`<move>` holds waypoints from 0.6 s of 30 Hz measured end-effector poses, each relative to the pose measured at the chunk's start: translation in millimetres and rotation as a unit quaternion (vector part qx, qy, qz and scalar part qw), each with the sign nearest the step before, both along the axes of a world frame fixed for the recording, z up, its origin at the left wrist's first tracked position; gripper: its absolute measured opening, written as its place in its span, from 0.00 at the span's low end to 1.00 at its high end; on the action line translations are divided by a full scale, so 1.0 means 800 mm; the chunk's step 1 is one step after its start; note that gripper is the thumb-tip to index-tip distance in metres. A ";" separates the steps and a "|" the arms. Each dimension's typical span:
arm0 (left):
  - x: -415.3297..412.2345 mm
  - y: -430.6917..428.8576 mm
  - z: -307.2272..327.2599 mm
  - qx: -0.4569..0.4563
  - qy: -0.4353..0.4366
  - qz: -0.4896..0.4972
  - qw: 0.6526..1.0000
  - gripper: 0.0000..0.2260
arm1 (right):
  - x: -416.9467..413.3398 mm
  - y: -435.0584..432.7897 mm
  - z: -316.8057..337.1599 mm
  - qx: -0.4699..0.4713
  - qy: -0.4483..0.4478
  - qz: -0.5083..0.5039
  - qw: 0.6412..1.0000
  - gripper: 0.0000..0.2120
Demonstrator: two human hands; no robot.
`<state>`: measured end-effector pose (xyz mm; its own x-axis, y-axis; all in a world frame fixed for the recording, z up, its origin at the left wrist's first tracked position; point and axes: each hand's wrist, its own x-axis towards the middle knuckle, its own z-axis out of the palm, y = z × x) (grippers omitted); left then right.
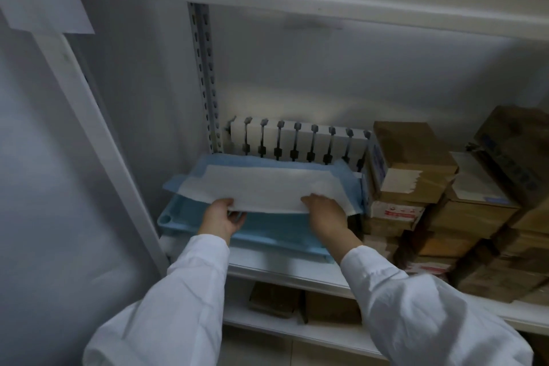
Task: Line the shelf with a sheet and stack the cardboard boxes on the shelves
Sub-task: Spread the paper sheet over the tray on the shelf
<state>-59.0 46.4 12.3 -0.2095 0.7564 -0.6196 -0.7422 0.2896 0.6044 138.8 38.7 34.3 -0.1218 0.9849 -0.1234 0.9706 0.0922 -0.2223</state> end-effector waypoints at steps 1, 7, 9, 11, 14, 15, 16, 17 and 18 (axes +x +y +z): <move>0.000 -0.001 -0.004 -0.006 0.005 -0.001 1.000 0.07 | 0.001 -0.001 -0.008 -0.024 -0.004 0.011 1.000 0.21; -0.009 -0.005 -0.019 0.005 0.065 0.015 0.998 0.15 | 0.006 -0.004 -0.044 -0.116 -0.001 0.065 0.991 0.25; -0.010 -0.009 -0.020 0.051 0.096 0.018 0.994 0.17 | 0.004 -0.010 -0.057 -0.138 0.014 0.067 0.988 0.23; -0.014 -0.013 -0.021 0.091 0.121 0.019 0.988 0.16 | 0.001 -0.016 -0.069 -0.155 0.035 0.061 0.985 0.24; -0.017 -0.017 -0.016 0.123 0.140 0.006 0.982 0.11 | -0.004 -0.018 -0.079 -0.141 0.070 0.043 0.987 0.25; -0.018 -0.015 -0.012 0.131 0.140 0.001 0.982 0.11 | -0.006 -0.018 -0.079 -0.128 0.078 0.030 0.988 0.25; -0.018 -0.013 -0.008 0.132 0.136 -0.001 0.982 0.11 | -0.008 -0.019 -0.080 -0.114 0.081 0.016 0.990 0.25; -0.020 -0.010 -0.007 0.135 0.131 -0.002 0.982 0.11 | -0.012 -0.020 -0.080 -0.100 0.076 0.006 0.992 0.25; -0.021 -0.008 -0.006 0.132 0.122 -0.002 0.984 0.12 | -0.016 -0.022 -0.081 -0.091 0.068 0.002 0.993 0.24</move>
<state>-75.9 40.4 7.5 -0.3250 0.8849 -0.3338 -0.5647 0.1016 0.8190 125.9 20.7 -30.6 -0.1533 0.9470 -0.2823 0.9301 0.0418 -0.3649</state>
